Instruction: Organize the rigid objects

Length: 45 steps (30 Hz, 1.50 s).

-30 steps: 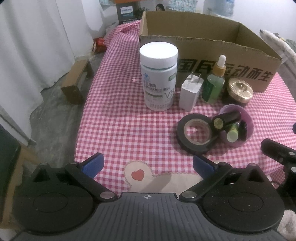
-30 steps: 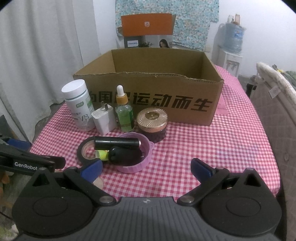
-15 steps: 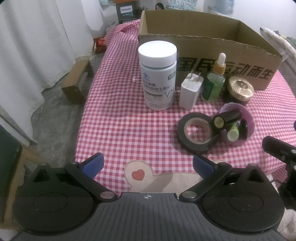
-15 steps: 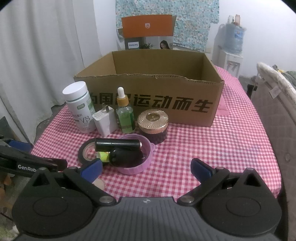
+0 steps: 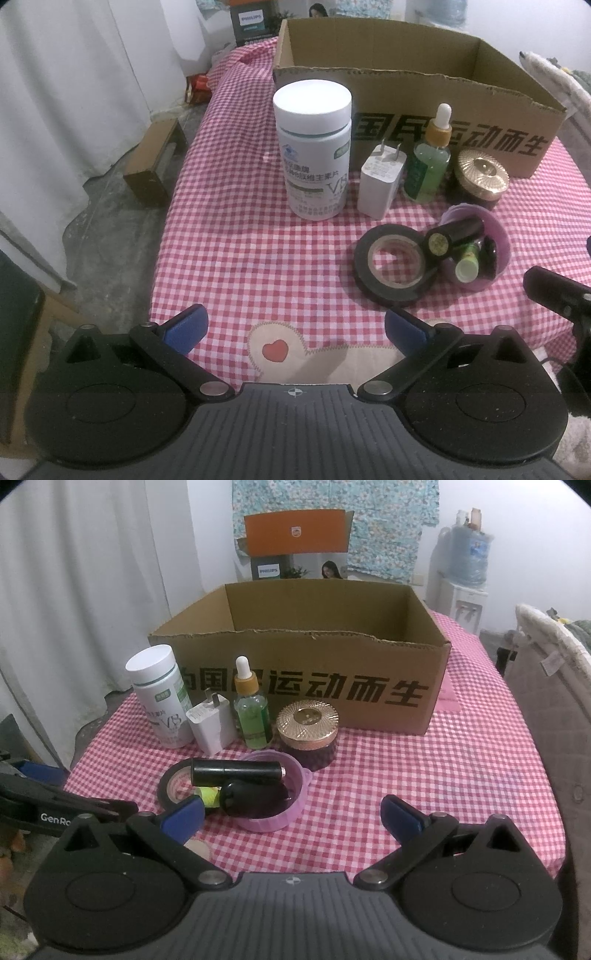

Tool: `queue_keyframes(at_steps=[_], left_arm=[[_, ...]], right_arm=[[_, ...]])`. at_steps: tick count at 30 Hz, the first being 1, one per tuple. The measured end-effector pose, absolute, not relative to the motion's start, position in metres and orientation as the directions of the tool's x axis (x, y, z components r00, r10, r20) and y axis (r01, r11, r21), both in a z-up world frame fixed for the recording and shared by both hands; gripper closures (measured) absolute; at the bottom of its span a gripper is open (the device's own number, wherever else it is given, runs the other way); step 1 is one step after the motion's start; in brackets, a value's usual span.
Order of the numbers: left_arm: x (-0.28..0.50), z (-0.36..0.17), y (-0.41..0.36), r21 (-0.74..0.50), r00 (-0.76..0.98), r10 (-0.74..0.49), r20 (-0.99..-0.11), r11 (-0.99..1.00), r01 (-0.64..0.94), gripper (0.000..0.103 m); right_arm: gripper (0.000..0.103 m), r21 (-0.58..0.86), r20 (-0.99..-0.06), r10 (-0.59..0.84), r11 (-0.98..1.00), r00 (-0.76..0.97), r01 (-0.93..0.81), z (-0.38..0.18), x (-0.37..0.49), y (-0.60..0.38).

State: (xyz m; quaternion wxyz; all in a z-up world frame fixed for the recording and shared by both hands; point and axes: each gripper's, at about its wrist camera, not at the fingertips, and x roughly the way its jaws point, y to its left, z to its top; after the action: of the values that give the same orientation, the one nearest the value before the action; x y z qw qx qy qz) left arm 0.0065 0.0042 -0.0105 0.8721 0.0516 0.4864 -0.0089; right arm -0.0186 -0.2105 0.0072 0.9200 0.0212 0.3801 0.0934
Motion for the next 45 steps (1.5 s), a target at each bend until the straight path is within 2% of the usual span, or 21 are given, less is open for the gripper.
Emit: queue_keyframes(at_steps=[20, 28, 32, 33, 35, 38, 40, 42, 45], left_arm=[[0.018, -0.013, -0.002, 0.087, 0.526, 0.024, -0.850, 0.992, 0.095, 0.001], [0.012, 0.006, -0.004, 0.075, 0.613, -0.067, -0.787, 0.976, 0.203, 0.001], [0.011, 0.013, -0.008, 0.021, 0.640, -0.166, -0.750, 0.961, 0.275, 0.003], [0.010, 0.015, -0.011, 0.008, 0.643, -0.193, -0.741, 0.955, 0.296, 0.004], [0.012, 0.018, -0.016, -0.005, 0.646, -0.232, -0.727, 0.943, 0.333, 0.006], [0.014, 0.018, -0.026, -0.006, 0.646, -0.262, -0.716, 0.929, 0.370, 0.019], [0.017, 0.016, -0.032, -0.012, 0.635, -0.278, -0.721, 0.921, 0.390, 0.033], [0.023, 0.012, -0.035, -0.026, 0.615, -0.289, -0.733, 0.916, 0.400, 0.042], [0.028, 0.008, -0.035, -0.063, 0.584, -0.320, -0.746, 0.907, 0.416, 0.048]], right_arm=[[0.000, 0.120, -0.694, 0.195, 0.981, 0.693, -0.155, 0.006, -0.010, -0.211], [0.000, 0.182, -0.670, 0.231, 0.973, 0.706, -0.145, 0.011, -0.006, -0.233], [0.007, 0.283, -0.665, 0.311, 0.946, 0.679, -0.157, 0.013, 0.003, -0.250], [0.008, 0.312, -0.664, 0.335, 0.936, 0.668, -0.160, 0.014, 0.006, -0.254], [0.017, 0.366, -0.662, 0.384, 0.915, 0.644, -0.169, 0.014, 0.013, -0.260], [0.027, 0.446, -0.660, 0.449, 0.879, 0.603, -0.166, 0.011, 0.024, -0.266], [0.032, 0.505, -0.656, 0.494, 0.849, 0.570, -0.154, 0.006, 0.032, -0.270], [0.036, 0.559, -0.650, 0.537, 0.817, 0.538, -0.139, 0.002, 0.040, -0.273], [0.039, 0.631, -0.639, 0.593, 0.768, 0.491, -0.107, -0.004, 0.053, -0.276]])
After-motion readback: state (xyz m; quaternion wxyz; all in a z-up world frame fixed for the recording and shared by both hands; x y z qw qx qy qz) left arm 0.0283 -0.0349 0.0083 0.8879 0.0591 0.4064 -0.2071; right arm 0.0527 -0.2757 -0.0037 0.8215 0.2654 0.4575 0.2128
